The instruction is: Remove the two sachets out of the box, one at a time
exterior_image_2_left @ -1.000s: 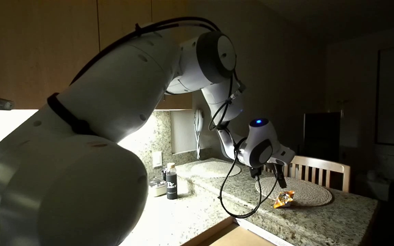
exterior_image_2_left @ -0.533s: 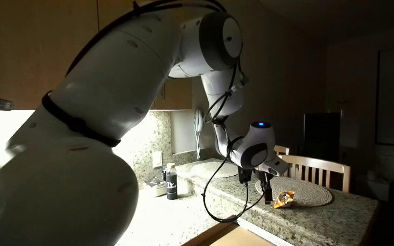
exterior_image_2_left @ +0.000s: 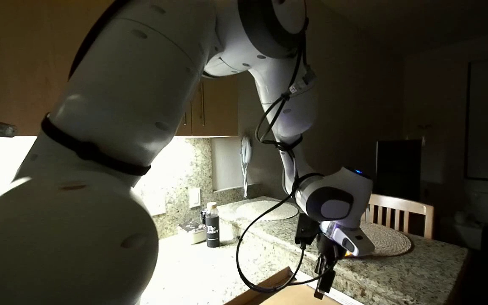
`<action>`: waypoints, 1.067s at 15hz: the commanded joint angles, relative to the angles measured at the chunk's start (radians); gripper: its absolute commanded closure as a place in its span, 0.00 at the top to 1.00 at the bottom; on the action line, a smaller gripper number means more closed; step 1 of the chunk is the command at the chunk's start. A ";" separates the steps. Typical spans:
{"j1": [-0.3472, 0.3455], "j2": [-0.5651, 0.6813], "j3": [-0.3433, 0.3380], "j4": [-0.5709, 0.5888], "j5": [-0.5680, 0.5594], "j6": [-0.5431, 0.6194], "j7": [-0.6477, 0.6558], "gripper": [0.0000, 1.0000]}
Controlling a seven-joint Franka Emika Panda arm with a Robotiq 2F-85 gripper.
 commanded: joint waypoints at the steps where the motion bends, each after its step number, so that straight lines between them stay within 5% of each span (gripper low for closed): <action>1: 0.031 0.119 -0.061 0.085 0.052 -0.008 0.049 1.00; 15: 0.114 0.445 -0.163 0.365 0.007 -0.077 0.329 1.00; 16: 0.112 0.446 -0.161 0.376 0.004 -0.095 0.331 0.81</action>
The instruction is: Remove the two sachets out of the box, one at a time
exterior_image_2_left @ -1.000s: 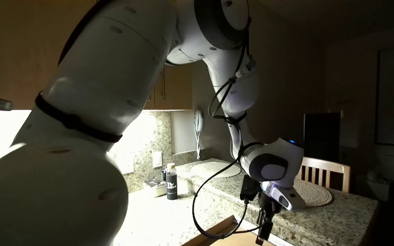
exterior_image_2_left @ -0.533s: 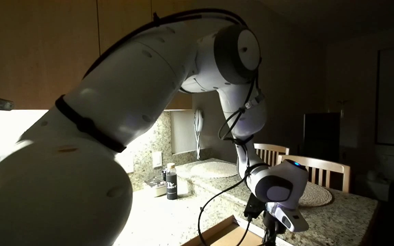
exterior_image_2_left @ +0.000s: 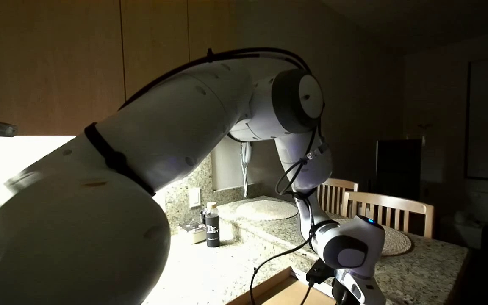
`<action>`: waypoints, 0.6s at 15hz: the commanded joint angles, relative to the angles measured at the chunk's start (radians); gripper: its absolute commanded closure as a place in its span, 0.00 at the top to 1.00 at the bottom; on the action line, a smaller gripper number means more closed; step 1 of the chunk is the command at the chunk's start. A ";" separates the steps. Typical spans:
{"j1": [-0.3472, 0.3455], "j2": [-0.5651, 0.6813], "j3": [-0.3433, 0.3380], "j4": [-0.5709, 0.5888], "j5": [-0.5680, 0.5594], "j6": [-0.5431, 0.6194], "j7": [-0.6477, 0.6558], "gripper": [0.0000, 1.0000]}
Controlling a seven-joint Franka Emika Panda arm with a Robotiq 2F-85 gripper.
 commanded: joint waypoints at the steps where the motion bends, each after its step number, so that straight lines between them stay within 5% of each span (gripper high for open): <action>1: -0.001 0.017 -0.009 0.050 -0.032 -0.070 0.055 0.74; 9: -0.073 -0.059 0.073 0.059 -0.003 -0.227 -0.107 0.20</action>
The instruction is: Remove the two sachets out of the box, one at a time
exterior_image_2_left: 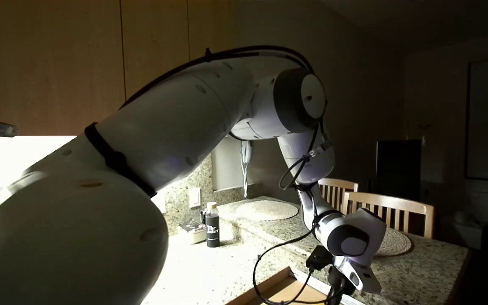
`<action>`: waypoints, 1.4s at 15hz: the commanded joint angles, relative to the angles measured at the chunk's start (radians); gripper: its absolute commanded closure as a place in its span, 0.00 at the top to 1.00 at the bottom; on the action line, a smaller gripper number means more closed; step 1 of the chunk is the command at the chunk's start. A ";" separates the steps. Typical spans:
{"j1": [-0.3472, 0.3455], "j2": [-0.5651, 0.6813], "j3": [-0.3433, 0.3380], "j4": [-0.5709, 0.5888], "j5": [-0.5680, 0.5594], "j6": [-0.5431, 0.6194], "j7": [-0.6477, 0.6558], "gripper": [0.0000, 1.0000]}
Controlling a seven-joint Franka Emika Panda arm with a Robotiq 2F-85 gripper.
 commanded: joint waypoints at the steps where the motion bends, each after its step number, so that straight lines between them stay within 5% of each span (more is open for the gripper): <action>1: -0.050 -0.055 0.045 -0.013 0.004 -0.102 -0.097 0.15; 3: -0.052 -0.075 0.049 -0.010 -0.001 -0.158 -0.137 0.02; 9: -0.031 -0.128 0.030 0.039 -0.016 -0.354 -0.240 0.01; 16: 0.072 -0.324 0.035 -0.027 -0.014 -0.080 -0.302 0.00; 21: 0.174 -0.336 0.062 0.010 -0.050 0.179 -0.287 0.00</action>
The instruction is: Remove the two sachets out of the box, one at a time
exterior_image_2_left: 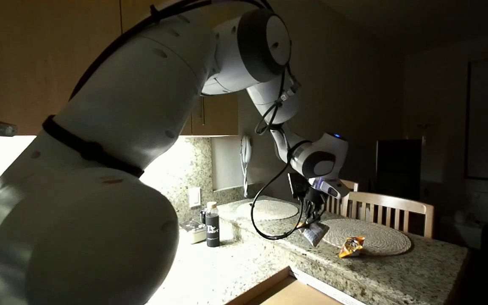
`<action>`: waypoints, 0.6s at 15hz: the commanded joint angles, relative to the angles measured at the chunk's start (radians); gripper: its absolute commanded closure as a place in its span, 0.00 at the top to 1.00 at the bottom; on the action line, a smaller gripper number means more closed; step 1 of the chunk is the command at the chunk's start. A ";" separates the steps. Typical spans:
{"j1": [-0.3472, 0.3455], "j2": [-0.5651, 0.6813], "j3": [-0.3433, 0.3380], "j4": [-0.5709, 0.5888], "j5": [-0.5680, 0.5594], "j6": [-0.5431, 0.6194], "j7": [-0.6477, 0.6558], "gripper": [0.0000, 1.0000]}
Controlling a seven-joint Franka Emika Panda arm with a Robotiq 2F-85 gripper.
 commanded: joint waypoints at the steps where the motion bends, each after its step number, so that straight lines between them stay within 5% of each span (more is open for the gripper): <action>1: 0.068 -0.010 0.008 -0.019 -0.069 0.197 -0.005 0.00; 8: 0.220 0.107 -0.108 0.024 -0.262 0.547 0.087 0.00; 9: 0.235 0.120 -0.133 0.027 -0.268 0.556 0.106 0.19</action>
